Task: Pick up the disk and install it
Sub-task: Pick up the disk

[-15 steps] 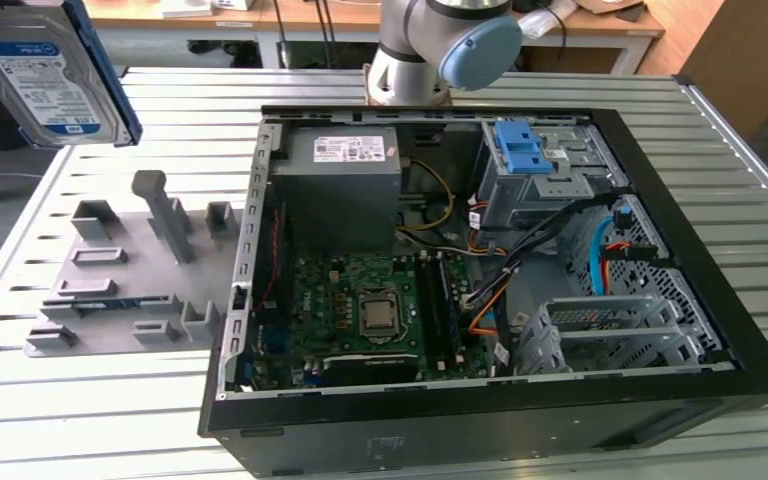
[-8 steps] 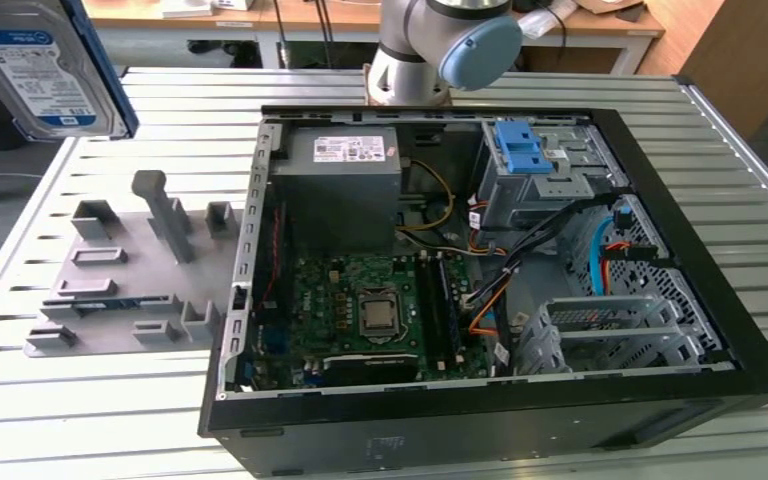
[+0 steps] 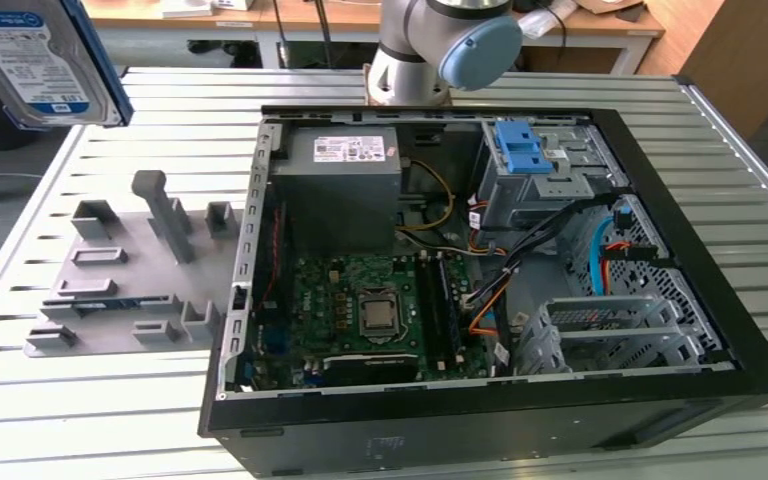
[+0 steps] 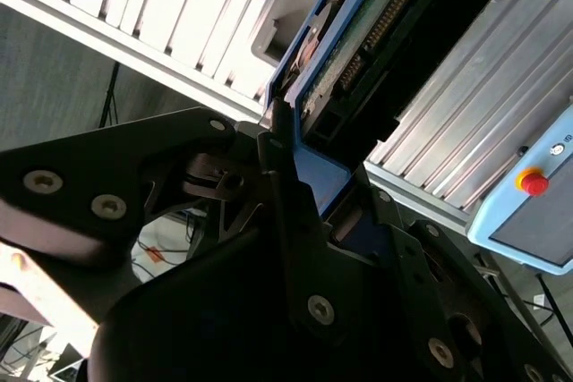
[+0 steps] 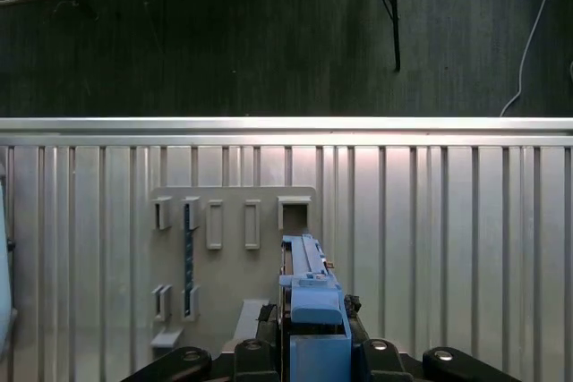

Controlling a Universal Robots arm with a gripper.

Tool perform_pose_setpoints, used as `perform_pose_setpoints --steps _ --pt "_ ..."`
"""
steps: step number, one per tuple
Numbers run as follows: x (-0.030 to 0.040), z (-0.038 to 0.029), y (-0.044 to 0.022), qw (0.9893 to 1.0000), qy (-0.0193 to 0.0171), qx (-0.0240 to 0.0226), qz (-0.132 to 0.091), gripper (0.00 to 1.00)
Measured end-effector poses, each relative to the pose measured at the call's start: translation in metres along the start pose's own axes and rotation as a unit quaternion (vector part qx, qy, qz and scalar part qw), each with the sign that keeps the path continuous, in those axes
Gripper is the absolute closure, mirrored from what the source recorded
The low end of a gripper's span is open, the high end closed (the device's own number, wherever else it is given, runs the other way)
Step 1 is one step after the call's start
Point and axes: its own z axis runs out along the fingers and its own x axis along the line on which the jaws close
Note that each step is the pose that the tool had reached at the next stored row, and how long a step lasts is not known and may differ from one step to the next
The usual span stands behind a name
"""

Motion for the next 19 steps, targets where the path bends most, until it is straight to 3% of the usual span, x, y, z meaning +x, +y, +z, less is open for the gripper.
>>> perform_pose_setpoints --steps 12,19 --pt "0.0000 -0.0197 -0.0002 1.0000 0.0000 0.0000 0.000 0.64" --pt "0.0003 -0.0205 -0.0001 1.0000 0.0000 0.0000 0.000 0.64"
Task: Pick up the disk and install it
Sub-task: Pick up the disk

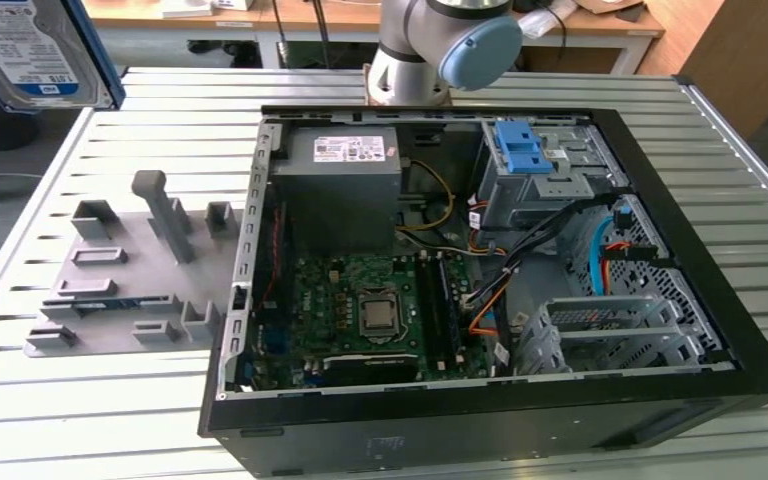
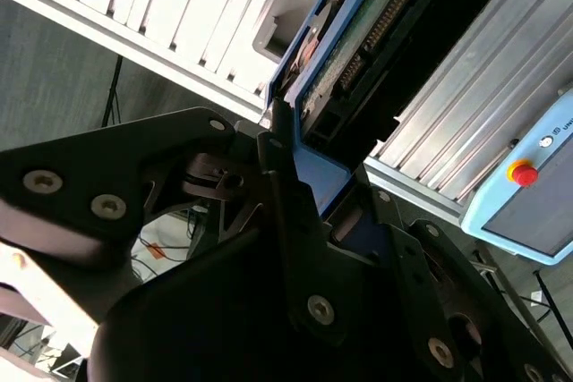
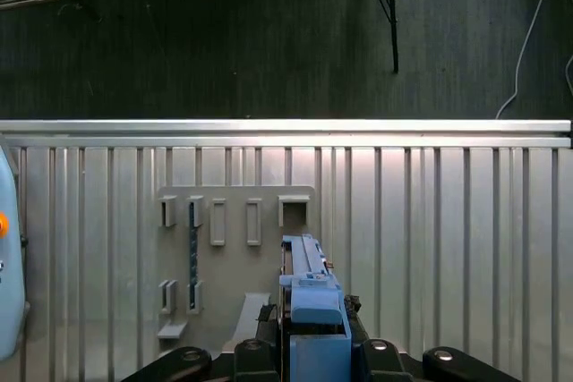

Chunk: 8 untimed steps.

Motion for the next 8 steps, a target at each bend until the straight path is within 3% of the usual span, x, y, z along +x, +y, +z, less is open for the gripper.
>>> perform_pose_setpoints --steps 8 --pt "0.0109 0.0000 -0.0002 1.0000 0.0000 0.0000 0.000 0.64"
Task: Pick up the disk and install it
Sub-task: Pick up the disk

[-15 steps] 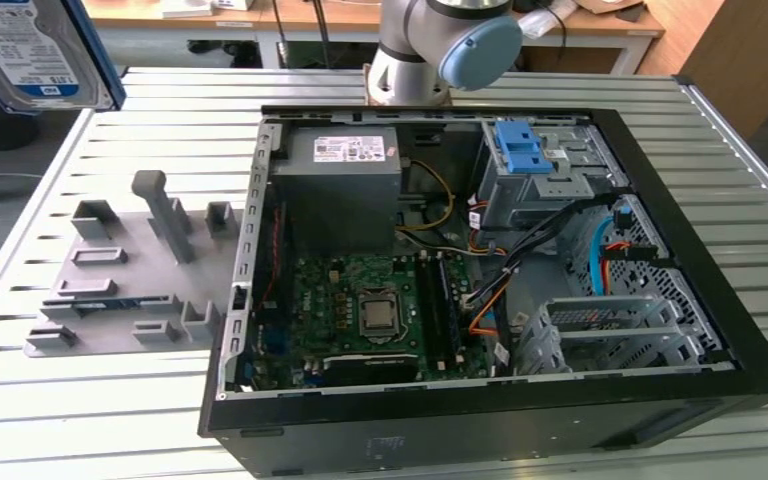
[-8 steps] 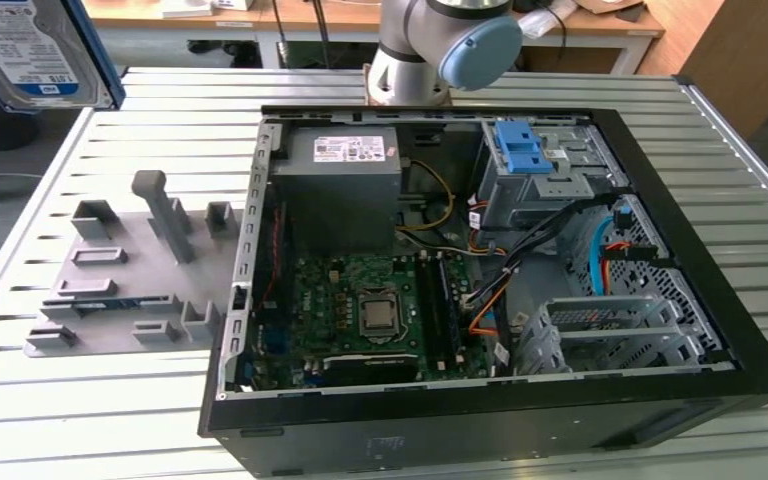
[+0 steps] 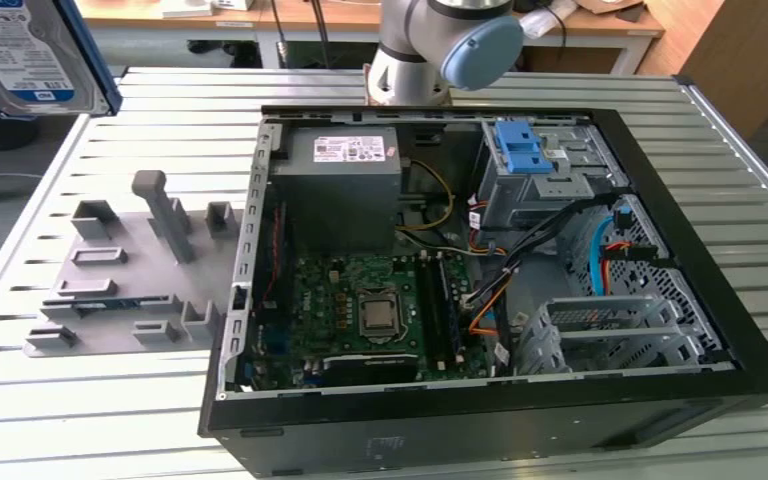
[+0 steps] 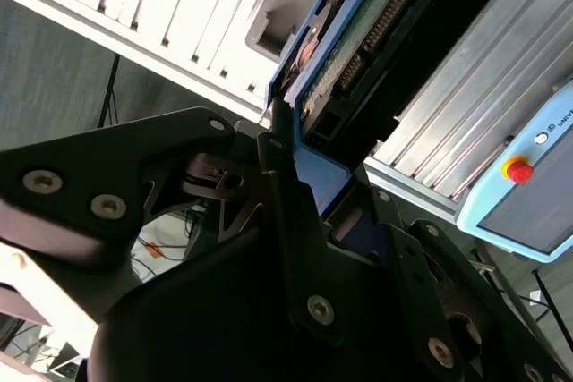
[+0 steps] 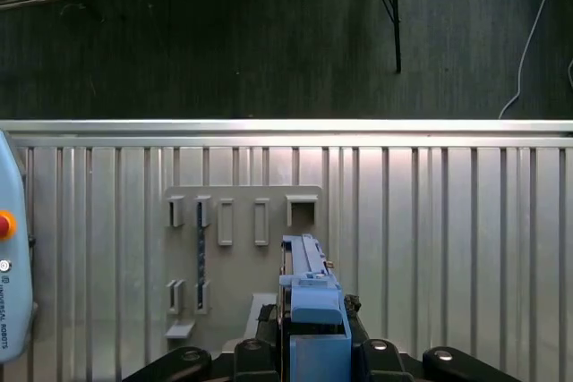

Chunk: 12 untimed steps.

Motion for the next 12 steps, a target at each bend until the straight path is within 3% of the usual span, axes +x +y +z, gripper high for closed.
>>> perform_pose_setpoints --steps 6,12 --pt "0.0086 0.0001 -0.0011 1.0000 0.0000 0.0001 0.000 0.64" --pt "0.0108 0.0001 -0.0102 1.0000 0.0000 -0.0008 0.000 0.64"
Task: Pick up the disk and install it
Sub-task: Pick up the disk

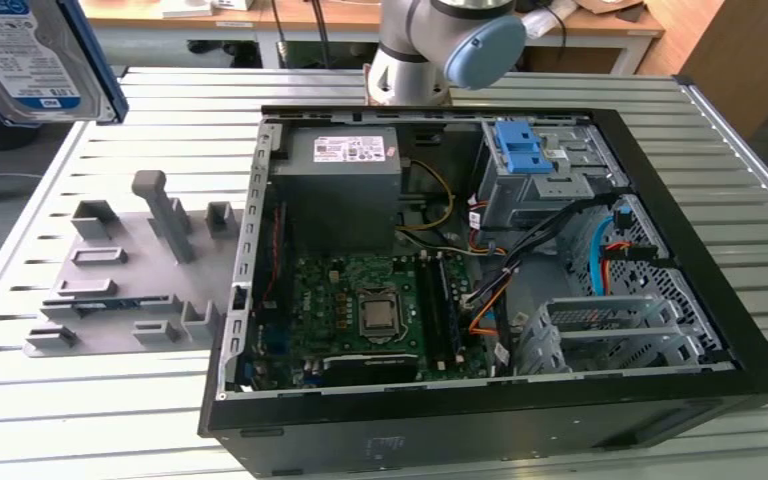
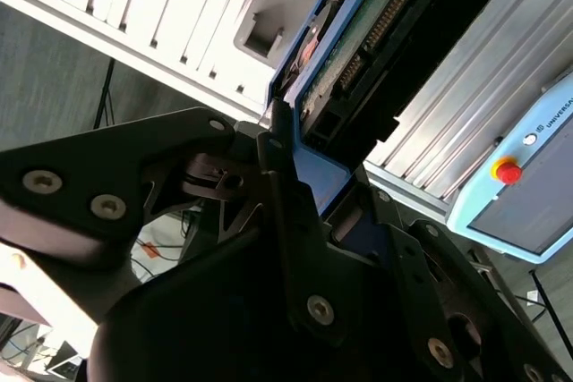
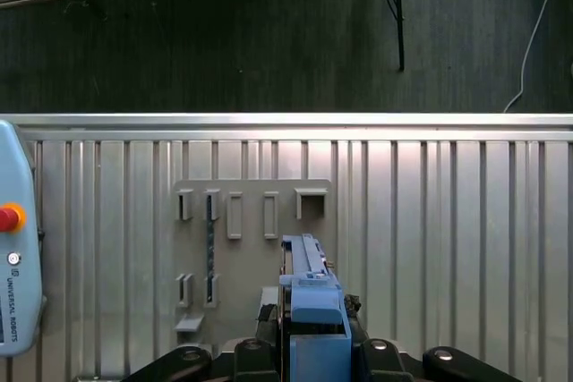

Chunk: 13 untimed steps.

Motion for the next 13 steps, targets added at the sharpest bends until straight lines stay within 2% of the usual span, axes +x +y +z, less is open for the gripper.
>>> perform_pose_setpoints --steps 6,13 --pt "0.0023 0.0001 -0.0090 1.0000 0.0000 -0.0006 0.000 0.64" --pt "0.0084 0.0001 -0.0172 1.0000 0.0000 -0.0008 0.000 0.64"
